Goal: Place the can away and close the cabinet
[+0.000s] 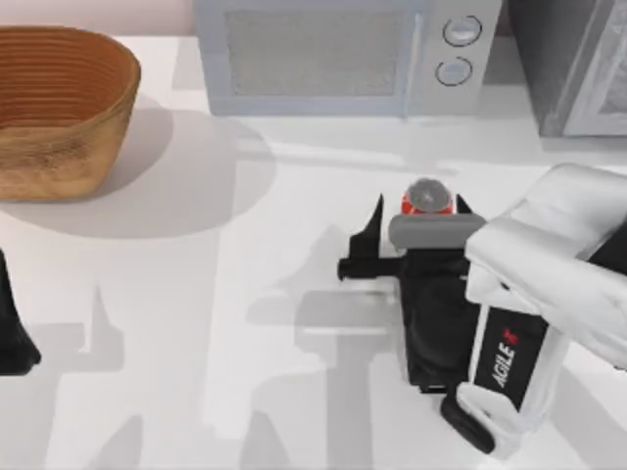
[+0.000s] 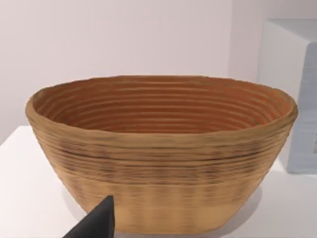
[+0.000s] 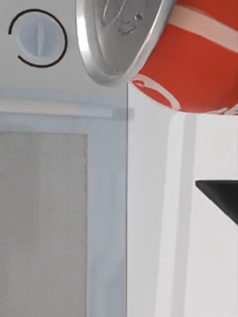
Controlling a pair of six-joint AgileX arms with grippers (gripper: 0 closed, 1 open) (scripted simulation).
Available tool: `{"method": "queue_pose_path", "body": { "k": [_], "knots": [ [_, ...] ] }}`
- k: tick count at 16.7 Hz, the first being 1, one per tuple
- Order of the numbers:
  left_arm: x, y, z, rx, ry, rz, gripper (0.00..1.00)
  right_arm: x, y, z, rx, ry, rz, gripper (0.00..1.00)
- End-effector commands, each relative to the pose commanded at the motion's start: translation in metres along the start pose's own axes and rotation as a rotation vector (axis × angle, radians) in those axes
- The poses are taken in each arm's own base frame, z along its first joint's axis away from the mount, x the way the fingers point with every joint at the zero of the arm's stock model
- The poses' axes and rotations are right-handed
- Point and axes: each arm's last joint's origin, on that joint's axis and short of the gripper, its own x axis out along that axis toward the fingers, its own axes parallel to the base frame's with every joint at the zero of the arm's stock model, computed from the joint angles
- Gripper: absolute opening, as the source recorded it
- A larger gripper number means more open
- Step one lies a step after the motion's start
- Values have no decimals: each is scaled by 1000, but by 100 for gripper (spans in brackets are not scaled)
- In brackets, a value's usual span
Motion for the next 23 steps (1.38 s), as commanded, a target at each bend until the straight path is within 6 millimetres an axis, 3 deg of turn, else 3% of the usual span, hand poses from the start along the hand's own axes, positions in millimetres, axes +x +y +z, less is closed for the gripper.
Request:
{"method": "queue_pose_path", "body": {
  "k": [9,19,23],
  "knots": [
    [0,0,0,0,0,0,100,0,0,0,0,0,0,2],
    [0,0,0,0,0,0,100,-1,1,0,1,1,3,0],
    [0,0,0,0,0,0,100,4,5,25,0,1,3,0]
  ]
}}
